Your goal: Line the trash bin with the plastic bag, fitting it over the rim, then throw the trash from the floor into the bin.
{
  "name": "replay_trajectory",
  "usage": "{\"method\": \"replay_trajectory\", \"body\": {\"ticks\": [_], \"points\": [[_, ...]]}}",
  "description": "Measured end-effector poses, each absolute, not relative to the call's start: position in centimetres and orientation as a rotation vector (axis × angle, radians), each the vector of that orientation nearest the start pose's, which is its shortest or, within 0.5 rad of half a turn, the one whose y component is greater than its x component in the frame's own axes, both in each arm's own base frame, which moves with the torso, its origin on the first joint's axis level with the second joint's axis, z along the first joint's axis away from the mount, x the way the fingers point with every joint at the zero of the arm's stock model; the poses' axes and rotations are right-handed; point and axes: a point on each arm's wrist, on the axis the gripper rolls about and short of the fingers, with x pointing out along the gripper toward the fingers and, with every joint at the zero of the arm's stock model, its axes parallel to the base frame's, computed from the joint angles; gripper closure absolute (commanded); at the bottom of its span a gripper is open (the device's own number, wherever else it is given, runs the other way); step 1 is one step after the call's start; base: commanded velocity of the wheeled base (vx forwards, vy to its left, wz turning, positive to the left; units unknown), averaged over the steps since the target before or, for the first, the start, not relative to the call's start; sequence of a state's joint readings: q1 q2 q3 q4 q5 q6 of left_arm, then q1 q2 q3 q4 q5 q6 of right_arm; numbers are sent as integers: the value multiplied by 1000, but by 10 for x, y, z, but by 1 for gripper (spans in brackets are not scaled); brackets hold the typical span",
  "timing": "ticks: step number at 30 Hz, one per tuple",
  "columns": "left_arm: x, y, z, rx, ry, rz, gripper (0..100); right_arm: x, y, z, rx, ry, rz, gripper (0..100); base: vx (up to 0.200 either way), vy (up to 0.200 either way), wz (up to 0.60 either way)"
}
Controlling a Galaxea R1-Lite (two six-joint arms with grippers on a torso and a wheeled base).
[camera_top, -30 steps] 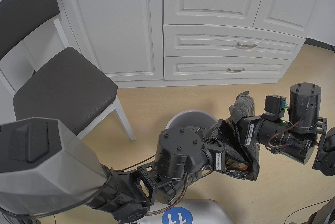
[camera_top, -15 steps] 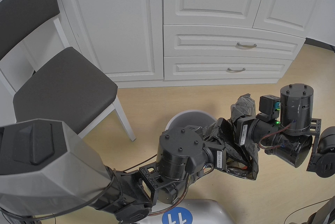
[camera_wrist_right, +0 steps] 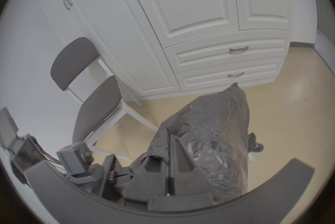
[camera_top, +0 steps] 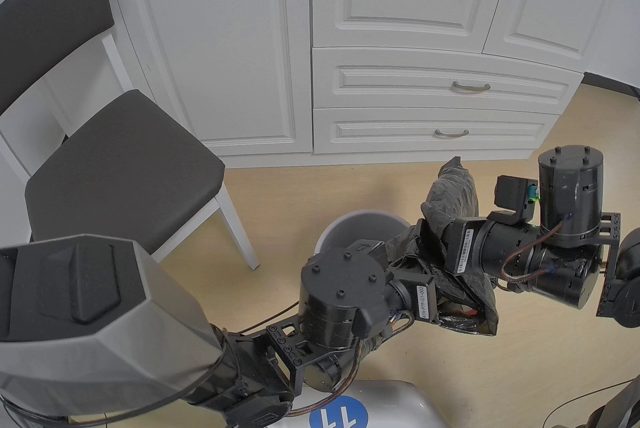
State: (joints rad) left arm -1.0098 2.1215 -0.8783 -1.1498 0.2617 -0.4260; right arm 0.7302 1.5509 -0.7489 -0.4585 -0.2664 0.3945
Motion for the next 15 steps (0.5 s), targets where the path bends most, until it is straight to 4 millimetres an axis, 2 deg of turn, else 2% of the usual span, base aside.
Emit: {"method": "replay_trajectory", "body": {"ticks": [2, 3, 8, 15], "points": [[211, -323, 105, -356, 233, -716, 100, 202, 173, 197, 252, 422, 395, 100, 0, 0, 0], [211, -323, 105, -358, 234, -716, 0, 202, 174, 200, 270, 434, 395, 100, 0, 0, 0], [211, -322, 105, -373, 225, -718, 0, 206, 174, 215, 334, 426, 390, 100, 0, 0, 0], [209, -323, 103, -375, 224, -723, 0, 210, 175, 217, 339, 424, 384, 100, 0, 0, 0]]}}
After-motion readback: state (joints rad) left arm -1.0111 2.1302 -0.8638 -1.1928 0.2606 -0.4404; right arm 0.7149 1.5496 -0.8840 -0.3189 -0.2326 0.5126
